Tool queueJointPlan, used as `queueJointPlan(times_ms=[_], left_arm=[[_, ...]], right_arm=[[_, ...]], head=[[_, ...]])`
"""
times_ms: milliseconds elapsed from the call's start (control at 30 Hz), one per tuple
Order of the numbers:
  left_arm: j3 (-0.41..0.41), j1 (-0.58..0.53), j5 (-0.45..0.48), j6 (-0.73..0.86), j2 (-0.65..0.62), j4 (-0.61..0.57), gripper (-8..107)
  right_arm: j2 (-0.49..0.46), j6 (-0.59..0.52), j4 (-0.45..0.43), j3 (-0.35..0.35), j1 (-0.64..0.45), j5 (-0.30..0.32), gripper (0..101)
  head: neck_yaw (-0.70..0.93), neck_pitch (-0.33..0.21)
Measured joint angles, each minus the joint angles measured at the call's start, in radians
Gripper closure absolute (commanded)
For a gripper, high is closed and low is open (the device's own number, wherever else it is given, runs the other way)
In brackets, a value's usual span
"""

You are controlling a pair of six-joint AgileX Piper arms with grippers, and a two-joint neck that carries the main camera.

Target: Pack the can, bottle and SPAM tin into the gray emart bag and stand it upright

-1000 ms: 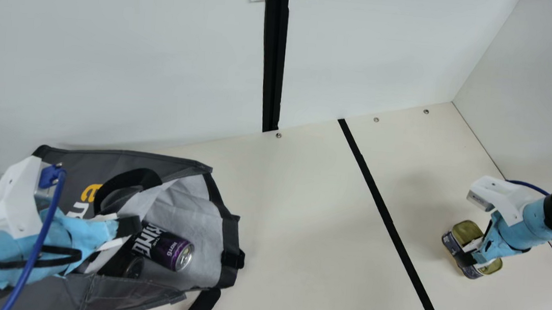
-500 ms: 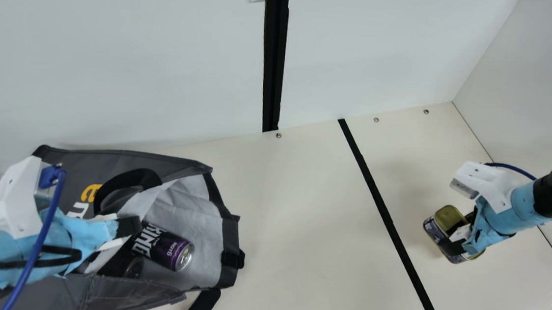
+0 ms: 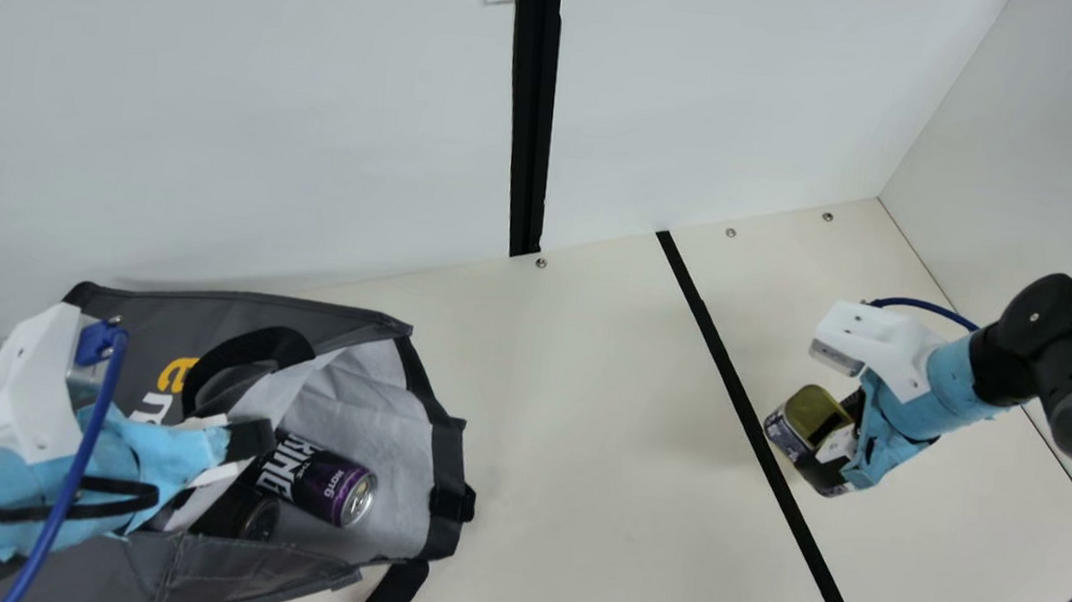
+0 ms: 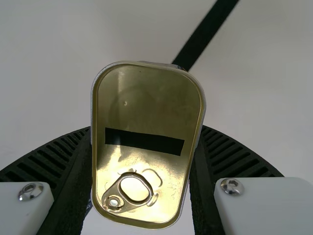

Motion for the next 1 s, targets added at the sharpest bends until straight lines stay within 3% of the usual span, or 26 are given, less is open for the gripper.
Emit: queueJointPlan(times_ms=[233, 1000], left_arm=[[0.0, 0.0, 0.0, 0.0, 0.0, 0.0, 107], [0.0, 0.0, 0.0, 0.0, 0.0, 0.0, 107]], right_arm=[[-0.008, -0.039, 0.001, 0.012, 0.076, 0.0, 101], [0.008, -0.309, 0.041, 0.063, 0.242, -0.001, 101]], head=[[0.002, 0.0], [0.0, 0.0]])
